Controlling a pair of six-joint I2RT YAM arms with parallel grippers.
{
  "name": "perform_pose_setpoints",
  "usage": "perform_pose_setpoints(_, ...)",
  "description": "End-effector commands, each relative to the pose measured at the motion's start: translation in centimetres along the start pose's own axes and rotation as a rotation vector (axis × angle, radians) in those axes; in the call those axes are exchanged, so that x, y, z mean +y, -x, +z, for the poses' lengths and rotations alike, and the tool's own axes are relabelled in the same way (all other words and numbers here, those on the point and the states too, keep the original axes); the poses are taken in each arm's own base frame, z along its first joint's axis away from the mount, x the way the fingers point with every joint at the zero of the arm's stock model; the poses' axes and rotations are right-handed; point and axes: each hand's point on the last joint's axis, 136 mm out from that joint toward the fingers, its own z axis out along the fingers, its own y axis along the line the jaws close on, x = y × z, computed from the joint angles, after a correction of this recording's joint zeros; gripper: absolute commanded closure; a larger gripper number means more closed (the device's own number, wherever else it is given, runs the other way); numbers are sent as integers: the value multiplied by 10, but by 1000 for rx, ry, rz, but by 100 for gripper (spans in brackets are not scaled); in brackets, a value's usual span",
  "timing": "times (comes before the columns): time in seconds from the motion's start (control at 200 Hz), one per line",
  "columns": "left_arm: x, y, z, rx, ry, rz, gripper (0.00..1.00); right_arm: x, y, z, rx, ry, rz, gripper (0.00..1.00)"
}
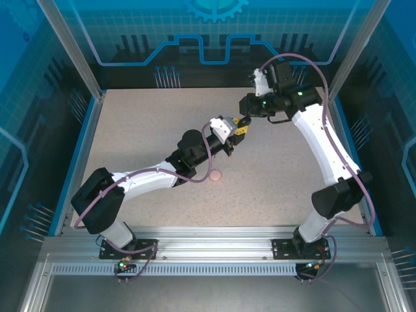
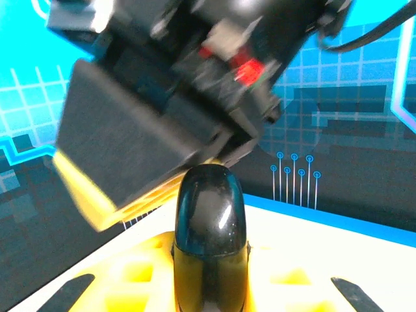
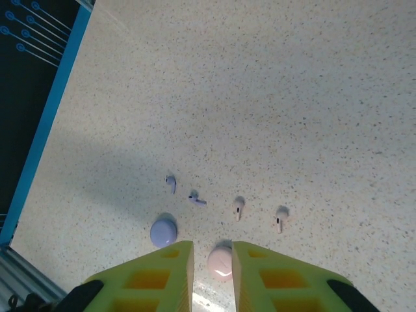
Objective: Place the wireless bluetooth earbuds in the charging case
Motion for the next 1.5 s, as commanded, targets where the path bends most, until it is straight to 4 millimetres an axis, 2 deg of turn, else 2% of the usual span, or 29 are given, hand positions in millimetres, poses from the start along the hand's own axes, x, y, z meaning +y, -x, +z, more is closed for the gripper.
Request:
perform_pose_setpoints(0.0,12,29,5,-80,40,-7,100,5,-3,-24,-45,1,-4,77)
perform_pose_setpoints(0.135,12,28,6,-76,34,-19,100,-17,11,-34,-124,-81,76,66)
perform_pose_setpoints(0.225,11,24,10,-54,26,-35,100,-49,23,-43,-193,-161,185,55)
perform_pose_setpoints(0.325,7,11,19,6,3,-88,100,-86,26,-57,-272,-247,292,49)
perform_pose_setpoints(0.425,2,-5,33,86,-26,-195,100,-118,18,-66,-316,-291,393,46)
perform_pose_setpoints(0.575,-16,-34,55,207,-83,-443,100,-144,-4,-74,-321,-356,454,43)
perform_pose_setpoints(0.715,-41,-66,77,327,-120,-670,100,-157,-26,-85,-326,-401,483,40)
perform_pose_setpoints(0.77,-51,-84,86,401,-127,-761,100,-161,-32,-88,-328,-400,499,39)
perform_pose_setpoints(0.9,-74,-120,104,523,-125,-920,100,-165,-39,-94,-332,-397,523,39)
perform_pose_setpoints(1.02,-87,-156,120,636,-102,-1035,100,-166,-41,-92,-325,-388,528,39)
perform_pose_setpoints(1.116,-91,-185,132,711,-64,-1095,100,-165,-40,-88,-313,-376,531,39)
perform_pose_setpoints(1.261,-94,-210,150,764,-28,-1163,100,-166,-38,-84,-303,-369,532,39)
perform_pose_setpoints(1.306,-96,-222,152,796,-9,-1180,100,-166,-37,-83,-303,-369,530,39)
perform_pose_setpoints(1.496,-103,-251,160,892,33,-1210,100,-167,-37,-80,-292,-364,534,39)
